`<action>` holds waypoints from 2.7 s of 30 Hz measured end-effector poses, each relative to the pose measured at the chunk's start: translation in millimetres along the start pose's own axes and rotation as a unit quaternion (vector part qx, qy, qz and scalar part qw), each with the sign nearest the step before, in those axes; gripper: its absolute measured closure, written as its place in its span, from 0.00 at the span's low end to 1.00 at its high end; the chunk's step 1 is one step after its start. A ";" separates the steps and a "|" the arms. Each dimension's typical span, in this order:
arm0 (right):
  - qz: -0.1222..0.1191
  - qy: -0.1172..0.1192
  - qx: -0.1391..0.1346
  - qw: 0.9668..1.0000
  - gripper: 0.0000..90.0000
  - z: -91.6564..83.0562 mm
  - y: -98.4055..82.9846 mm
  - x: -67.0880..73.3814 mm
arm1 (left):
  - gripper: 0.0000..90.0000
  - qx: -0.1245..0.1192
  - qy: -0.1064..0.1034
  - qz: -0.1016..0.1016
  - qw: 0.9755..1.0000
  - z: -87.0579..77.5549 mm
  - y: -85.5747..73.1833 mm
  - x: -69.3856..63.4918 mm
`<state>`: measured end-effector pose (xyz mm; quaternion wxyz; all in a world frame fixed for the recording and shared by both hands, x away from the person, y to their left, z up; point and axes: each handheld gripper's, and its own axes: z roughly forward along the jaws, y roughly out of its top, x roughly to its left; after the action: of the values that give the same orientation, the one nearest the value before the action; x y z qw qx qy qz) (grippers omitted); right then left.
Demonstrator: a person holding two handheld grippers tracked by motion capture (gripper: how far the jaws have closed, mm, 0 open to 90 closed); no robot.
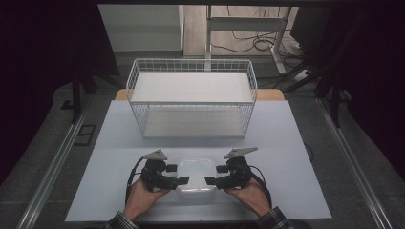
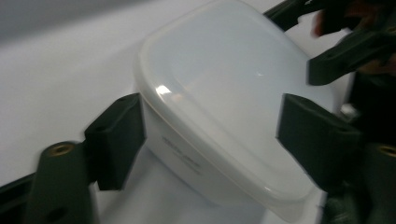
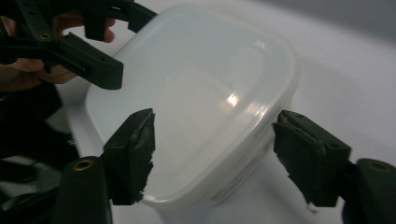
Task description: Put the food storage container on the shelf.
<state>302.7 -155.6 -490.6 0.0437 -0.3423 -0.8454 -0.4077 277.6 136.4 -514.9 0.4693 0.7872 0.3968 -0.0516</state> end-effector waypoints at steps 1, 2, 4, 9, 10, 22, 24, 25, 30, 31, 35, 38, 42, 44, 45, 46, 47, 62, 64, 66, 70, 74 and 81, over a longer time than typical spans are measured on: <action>0.018 0.018 0.011 1.000 0.33 -0.7 -2.8 -2.6 | 0.31 -0.005 -0.006 -0.012 1.000 -3.9 -4.3 -1.0; 0.018 0.018 0.011 1.000 0.33 -0.7 -2.8 -2.6 | 0.35 -0.005 -0.006 -0.012 1.000 -3.9 -4.3 -1.0; 0.026 0.017 0.008 0.999 0.41 -4.8 -5.3 -1.3 | 0.47 -0.011 -0.002 -0.013 1.000 -9.9 -7.5 -4.0; 0.045 0.007 -0.004 0.999 0.66 -19.8 -11.0 4.4 | 0.63 -0.016 0.008 -0.007 1.000 -21.3 -13.0 -14.9; 0.053 0.006 -0.008 0.999 0.68 -21.6 -12.4 5.9 | 0.64 -0.016 0.011 -0.005 1.000 -22.1 -13.0 -16.7; 0.081 -0.026 -0.055 0.995 0.88 -33.1 -18.3 11.4 | 0.87 -0.052 0.034 -0.034 0.998 -25.6 -13.2 -23.2; 0.062 -0.042 -0.060 0.995 0.88 -33.2 -17.2 15.9 | 0.88 -0.053 0.041 -0.037 0.997 -24.4 -12.6 -22.9; 0.050 -0.054 -0.065 0.995 0.88 -33.2 -15.9 18.6 | 0.88 -0.052 0.044 -0.037 0.997 -24.0 -12.2 -22.9; 0.037 -0.058 -0.079 0.994 0.88 -37.6 -10.2 18.1 | 0.88 -0.059 0.057 -0.026 0.996 -27.1 -1.5 -26.7; 0.037 -0.058 -0.079 0.994 0.88 -37.6 -10.2 18.1 | 0.88 -0.059 0.057 -0.026 0.996 -27.1 -1.5 -26.7; 0.026 -0.060 -0.096 0.993 0.88 -46.7 -2.2 17.8 | 0.88 -0.067 0.066 -0.005 0.996 -33.5 14.4 -33.8; 0.021 -0.059 -0.103 0.993 0.88 -50.5 2.0 17.1 | 0.88 -0.071 0.068 0.002 0.995 -36.7 21.2 -35.7; 0.014 -0.058 -0.115 0.992 0.88 -57.0 13.6 15.5 | 0.88 -0.081 0.070 0.011 0.994 -43.7 36.0 -37.0; 0.009 -0.059 -0.121 0.991 0.88 -60.2 20.7 14.5 | 0.89 -0.085 0.071 0.014 0.994 -46.8 43.3 -37.1; 0.009 -0.059 -0.122 0.991 0.88 -61.8 24.3 14.3 | 0.89 -0.087 0.072 0.015 0.994 -48.3 46.9 -36.9; 0.006 -0.060 -0.123 0.991 0.88 -63.4 27.9 14.2 | 0.89 -0.089 0.072 0.017 0.993 -49.8 50.3 -36.8; 0.000 -0.062 -0.128 0.990 0.88 -66.2 35.1 14.0 | 0.88 -0.092 0.073 0.019 0.993 -52.5 56.2 -36.5; -0.017 -0.068 -0.154 0.986 0.88 -80.4 83.0 10.6 | 0.89 -0.114 0.084 0.033 0.989 -74.5 101.4 -33.5; -0.018 -0.069 -0.156 0.985 0.88 -81.7 87.4 10.8 | 0.89 -0.117 0.087 0.036 0.989 -79.4 109.3 -34.0; -0.022 -0.070 -0.160 0.984 0.88 -84.4 94.7 11.7 | 0.89 -0.120 0.089 0.039 0.988 -83.7 116.2 -34.5; -0.031 -0.078 -0.167 0.982 0.88 -91.0 115.3 13.3 | 0.89 -0.129 0.091 0.040 0.987 -92.0 133.5 -32.2; -0.034 -0.085 -0.171 0.981 0.88 -93.7 130.7 12.4 | 0.89 -0.132 0.094 0.041 0.986 -96.0 143.4 -30.5; -0.038 -0.087 -0.179 0.979 0.87 -96.5 154.0 8.6 | 0.89 -0.137 0.103 0.046 0.984 -107.3 167.8 -26.2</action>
<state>370.9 -153.6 -322.0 -0.1075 -0.3465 -0.7715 -0.5227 341.5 163.8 -326.4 0.5313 0.7336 0.4101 0.1066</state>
